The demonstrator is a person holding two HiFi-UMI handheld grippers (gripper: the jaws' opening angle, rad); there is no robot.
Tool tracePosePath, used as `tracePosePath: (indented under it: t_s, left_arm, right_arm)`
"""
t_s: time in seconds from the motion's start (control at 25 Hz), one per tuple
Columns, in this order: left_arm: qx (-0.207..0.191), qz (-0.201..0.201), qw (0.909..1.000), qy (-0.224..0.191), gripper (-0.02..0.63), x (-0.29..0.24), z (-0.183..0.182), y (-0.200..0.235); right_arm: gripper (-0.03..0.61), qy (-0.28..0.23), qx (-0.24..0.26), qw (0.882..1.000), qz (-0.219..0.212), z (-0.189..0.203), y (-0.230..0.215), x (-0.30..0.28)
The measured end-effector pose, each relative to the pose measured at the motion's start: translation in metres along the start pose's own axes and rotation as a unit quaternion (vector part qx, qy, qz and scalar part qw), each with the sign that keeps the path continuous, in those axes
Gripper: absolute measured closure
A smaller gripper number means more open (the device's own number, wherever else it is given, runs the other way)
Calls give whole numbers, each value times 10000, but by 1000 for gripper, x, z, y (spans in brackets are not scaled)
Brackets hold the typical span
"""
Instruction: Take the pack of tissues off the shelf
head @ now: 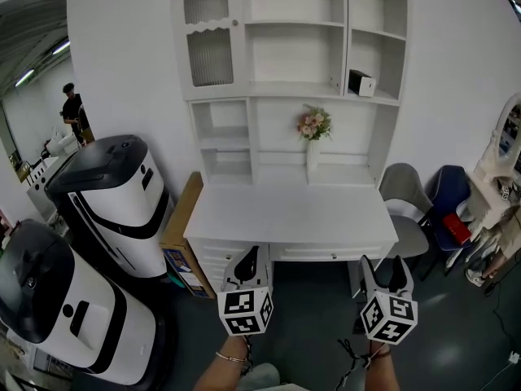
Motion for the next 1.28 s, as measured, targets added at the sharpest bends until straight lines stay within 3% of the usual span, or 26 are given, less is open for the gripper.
tracePosePath:
  t_s: [0.48,1.28]
  left_arm:
    - [-10,36,10000,37,595,-64,8,2]
    - [-2,708,9974,105,595,-281,-23,51]
  right_arm:
    - [201,157,-204,9997,25,19,-19,-56]
    - [199,7,-211,9981,573,-17,-12,-245]
Point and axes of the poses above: the fingertips, and each gripper's own axes: x backward along the fingers, y to its left, z out of its underside, the point moved 2 cm from there along x, backward along the fingers, and after that the axes turned 9 degrees about x, right-handed, at the moved point
